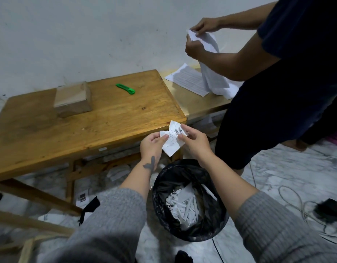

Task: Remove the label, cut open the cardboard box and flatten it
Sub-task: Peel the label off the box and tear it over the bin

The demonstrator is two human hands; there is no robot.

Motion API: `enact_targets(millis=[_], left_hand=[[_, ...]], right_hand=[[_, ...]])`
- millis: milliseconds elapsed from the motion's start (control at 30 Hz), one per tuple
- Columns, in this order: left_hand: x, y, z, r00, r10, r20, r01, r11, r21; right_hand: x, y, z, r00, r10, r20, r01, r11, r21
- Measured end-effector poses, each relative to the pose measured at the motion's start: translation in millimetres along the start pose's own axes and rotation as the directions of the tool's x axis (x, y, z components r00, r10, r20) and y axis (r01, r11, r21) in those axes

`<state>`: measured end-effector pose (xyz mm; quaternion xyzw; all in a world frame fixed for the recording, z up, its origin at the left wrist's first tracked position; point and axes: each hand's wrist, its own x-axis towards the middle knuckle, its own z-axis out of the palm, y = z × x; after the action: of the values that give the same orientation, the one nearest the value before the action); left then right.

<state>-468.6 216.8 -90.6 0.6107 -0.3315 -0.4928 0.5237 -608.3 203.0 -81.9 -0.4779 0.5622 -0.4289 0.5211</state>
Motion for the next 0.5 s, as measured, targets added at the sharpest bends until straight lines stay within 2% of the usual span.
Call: enact_targets(millis=[267, 500], left_hand=[[3, 4, -7, 0.997, 0.045, 0.066, -0.053, 0.99, 0.131], [4, 7, -4, 0.992, 0.058, 0.114, -0.065, 0.996, 0.056]], right_hand=[[9, 4, -2, 0.999, 0.048, 0.008, -0.048, 0.999, 0.008], [11, 0, -5, 0.998, 0.005, 0.066, -0.003, 1.0, -0.024]])
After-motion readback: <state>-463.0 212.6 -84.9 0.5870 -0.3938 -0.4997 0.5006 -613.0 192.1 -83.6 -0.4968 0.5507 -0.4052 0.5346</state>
